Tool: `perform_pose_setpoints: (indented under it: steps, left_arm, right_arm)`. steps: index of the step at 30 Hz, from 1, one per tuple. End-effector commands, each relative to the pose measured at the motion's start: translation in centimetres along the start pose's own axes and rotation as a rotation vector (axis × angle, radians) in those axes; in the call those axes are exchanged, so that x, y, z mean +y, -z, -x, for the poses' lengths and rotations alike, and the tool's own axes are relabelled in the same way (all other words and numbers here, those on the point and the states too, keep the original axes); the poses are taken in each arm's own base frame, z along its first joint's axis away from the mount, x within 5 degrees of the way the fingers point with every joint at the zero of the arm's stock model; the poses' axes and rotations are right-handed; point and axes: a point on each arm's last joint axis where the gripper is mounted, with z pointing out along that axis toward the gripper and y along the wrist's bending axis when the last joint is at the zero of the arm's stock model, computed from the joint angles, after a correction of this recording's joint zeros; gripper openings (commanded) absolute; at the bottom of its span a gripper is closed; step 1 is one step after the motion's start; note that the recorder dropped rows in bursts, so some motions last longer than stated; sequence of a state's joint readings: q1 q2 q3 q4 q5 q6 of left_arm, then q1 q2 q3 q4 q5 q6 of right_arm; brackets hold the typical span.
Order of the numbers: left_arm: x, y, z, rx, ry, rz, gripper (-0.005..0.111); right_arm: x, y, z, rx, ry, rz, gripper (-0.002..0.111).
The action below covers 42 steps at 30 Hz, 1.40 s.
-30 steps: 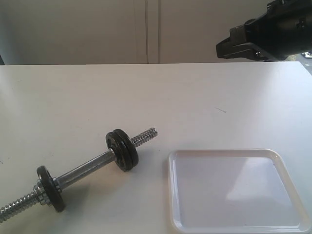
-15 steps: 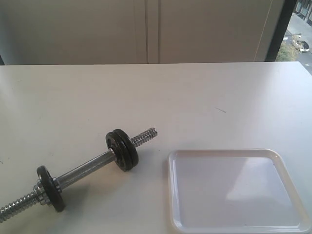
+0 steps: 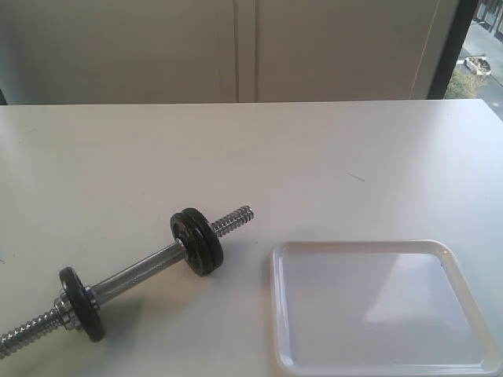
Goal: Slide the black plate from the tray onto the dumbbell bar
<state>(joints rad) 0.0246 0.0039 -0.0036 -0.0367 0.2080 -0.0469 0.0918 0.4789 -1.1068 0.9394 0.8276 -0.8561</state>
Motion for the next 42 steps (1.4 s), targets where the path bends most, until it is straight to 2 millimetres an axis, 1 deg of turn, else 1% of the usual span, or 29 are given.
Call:
perform_pose_setpoints:
  steps: [1, 2, 3, 4, 5, 6, 12, 15, 18, 22, 26, 29, 32, 37, 40, 42]
  left_arm:
    - [0.0, 0.0, -0.1, -0.003, 0.013, 0.001, 0.000]
    - [0.0, 0.0, -0.1, -0.003, 0.013, 0.001, 0.000]
    - [0.0, 0.0, -0.1, -0.003, 0.013, 0.001, 0.000]
    - [0.0, 0.0, -0.1, -0.003, 0.013, 0.001, 0.000]
    - [0.0, 0.0, -0.1, -0.003, 0.013, 0.001, 0.000]
    - [0.0, 0.0, -0.1, -0.003, 0.013, 0.001, 0.000]
    - [0.0, 0.0, -0.1, -0.004, 0.013, 0.001, 0.000]
    - [0.0, 0.0, -0.1, -0.004, 0.013, 0.001, 0.000]
    - [0.0, 0.0, -0.1, -0.004, 0.013, 0.001, 0.000]
    - [0.0, 0.0, -0.1, -0.004, 0.013, 0.001, 0.000]
    - [0.0, 0.0, -0.1, -0.004, 0.013, 0.001, 0.000]
    - [0.0, 0.0, 0.0, -0.006, 0.013, 0.001, 0.000]
    - [0.0, 0.0, 0.0, -0.006, 0.013, 0.001, 0.000]
    - [0.0, 0.0, 0.0, -0.006, 0.013, 0.001, 0.000]
    - [0.0, 0.0, 0.0, -0.006, 0.013, 0.001, 0.000]
    - [0.0, 0.0, 0.0, -0.006, 0.013, 0.001, 0.000]
  right_arm:
    - [2.7, 3.8, 0.8, -0.110, 0.077, -0.014, 0.004]
    - [3.7, 5.1, 1.0, -0.148, 0.106, -0.018, 0.004]
    - [4.1, 5.7, 1.0, -0.163, 0.117, -0.020, 0.004]
    - [5.0, 6.9, 1.1, -0.197, 0.143, -0.023, 0.004]
    - [5.5, 7.5, 1.1, -0.213, 0.154, -0.025, 0.004]
    - [6.2, 8.5, 1.0, -0.241, 0.175, -0.028, 0.004]
    - [7.6, 10.0, 1.1, -0.304, 0.176, 0.002, 0.004]
    - [8.4, 11.1, 0.9, -0.336, 0.198, 0.001, 0.004]
    - [8.9, 11.6, 0.4, -0.353, 0.206, -0.005, 0.004]
    - [9.0, 11.6, -1.3, -0.339, 0.194, -0.005, 0.004]
    - [7.9, 9.7, -3.8, -0.254, 0.132, 0.006, 0.004]
    - [7.4, 8.9, -4.8, -0.216, 0.112, 0.006, 0.004]
    - [7.2, 8.4, -5.4, -0.192, 0.099, 0.002, 0.004]
    - [7.3, 8.1, -5.5, -0.185, 0.101, -0.025, 0.004]
    - [7.1, 7.8, -5.7, -0.180, 0.078, -0.059, 0.004]
    - [6.6, 7.5, -6.0, -0.164, 0.053, -0.114, 0.004]
